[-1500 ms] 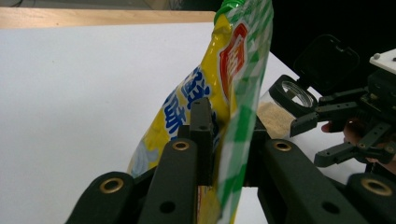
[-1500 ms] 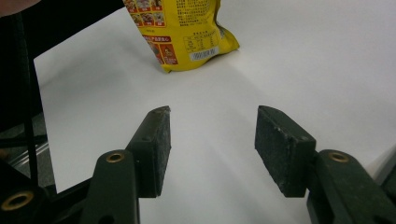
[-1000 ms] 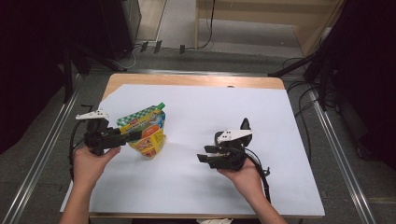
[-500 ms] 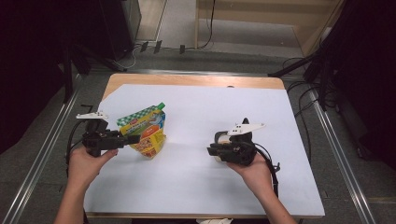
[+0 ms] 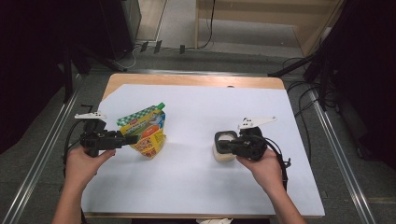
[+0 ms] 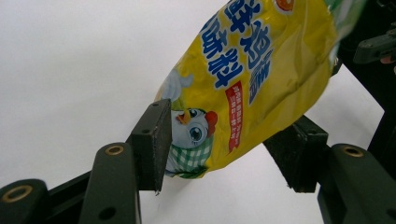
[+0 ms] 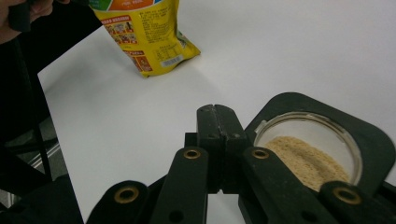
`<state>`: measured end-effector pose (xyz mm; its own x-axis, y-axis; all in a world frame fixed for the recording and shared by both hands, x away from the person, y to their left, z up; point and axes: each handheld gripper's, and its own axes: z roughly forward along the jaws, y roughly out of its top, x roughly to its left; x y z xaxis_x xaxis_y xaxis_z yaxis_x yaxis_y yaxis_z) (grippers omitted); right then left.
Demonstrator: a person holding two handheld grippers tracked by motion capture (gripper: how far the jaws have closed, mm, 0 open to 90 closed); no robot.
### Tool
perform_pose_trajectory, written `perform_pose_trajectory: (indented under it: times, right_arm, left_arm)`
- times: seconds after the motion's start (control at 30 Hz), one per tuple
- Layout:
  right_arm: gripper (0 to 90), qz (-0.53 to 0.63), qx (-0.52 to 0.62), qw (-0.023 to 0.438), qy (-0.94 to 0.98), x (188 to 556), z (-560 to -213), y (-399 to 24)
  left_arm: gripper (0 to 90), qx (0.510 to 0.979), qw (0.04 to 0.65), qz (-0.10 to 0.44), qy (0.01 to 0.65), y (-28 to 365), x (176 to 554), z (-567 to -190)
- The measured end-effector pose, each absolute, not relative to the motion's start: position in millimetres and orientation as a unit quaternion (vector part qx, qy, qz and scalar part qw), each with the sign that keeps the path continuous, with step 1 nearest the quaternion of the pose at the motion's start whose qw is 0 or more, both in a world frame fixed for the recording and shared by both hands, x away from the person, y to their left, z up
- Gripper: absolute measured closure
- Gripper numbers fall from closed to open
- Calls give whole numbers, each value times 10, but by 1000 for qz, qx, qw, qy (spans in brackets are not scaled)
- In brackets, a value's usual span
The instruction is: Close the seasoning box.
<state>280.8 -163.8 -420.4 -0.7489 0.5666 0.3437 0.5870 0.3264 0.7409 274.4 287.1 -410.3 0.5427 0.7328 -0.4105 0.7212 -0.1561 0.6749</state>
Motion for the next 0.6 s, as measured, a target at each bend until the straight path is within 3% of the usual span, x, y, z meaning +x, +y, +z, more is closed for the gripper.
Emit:
perform_pose_trajectory:
  times: [0.6]
  right_arm:
    - [900, -458, -365, -16, -811, 2829, -3928, -1916]
  left_arm:
    - [431, 767, 423, 6, 483, 2853, 2769, -4144]
